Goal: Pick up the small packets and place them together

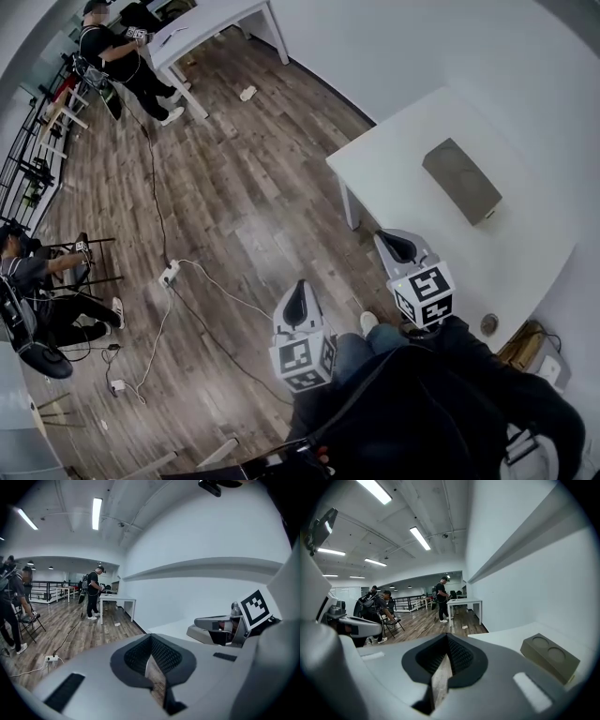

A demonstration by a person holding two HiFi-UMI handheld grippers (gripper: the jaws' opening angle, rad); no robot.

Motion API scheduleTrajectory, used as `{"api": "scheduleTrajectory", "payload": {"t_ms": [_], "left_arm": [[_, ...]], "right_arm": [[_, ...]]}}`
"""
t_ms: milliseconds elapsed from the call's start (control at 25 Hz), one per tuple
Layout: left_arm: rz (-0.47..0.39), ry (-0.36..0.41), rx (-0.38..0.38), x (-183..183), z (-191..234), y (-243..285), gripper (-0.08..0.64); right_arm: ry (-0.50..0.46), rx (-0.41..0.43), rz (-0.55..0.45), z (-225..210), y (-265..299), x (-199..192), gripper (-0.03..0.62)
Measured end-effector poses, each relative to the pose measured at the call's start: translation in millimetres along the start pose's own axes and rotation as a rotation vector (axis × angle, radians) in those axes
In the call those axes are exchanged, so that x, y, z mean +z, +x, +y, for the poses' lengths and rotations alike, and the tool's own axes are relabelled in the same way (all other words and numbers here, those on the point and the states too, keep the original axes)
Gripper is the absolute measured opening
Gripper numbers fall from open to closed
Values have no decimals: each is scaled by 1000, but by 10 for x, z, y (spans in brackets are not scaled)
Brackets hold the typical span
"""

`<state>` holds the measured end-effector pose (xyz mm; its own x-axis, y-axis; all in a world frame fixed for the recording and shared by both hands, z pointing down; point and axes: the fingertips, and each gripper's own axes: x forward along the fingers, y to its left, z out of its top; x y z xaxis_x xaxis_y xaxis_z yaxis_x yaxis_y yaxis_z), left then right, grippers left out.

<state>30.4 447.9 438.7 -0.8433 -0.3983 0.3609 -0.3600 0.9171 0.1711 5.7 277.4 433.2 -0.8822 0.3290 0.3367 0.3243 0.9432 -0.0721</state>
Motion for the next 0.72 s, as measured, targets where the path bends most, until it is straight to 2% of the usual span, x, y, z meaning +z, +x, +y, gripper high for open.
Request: {"api": "scheduleTrajectory", "payload": {"t_ms": [400,720], "left_arm": [[14,16,-12,175,80,516,0],[27,39,-93,495,193,1408,0]], "right_arm": [[13,0,2,-271,383,121,-2],[26,-72,-10,-714,983,363,-2]]}}
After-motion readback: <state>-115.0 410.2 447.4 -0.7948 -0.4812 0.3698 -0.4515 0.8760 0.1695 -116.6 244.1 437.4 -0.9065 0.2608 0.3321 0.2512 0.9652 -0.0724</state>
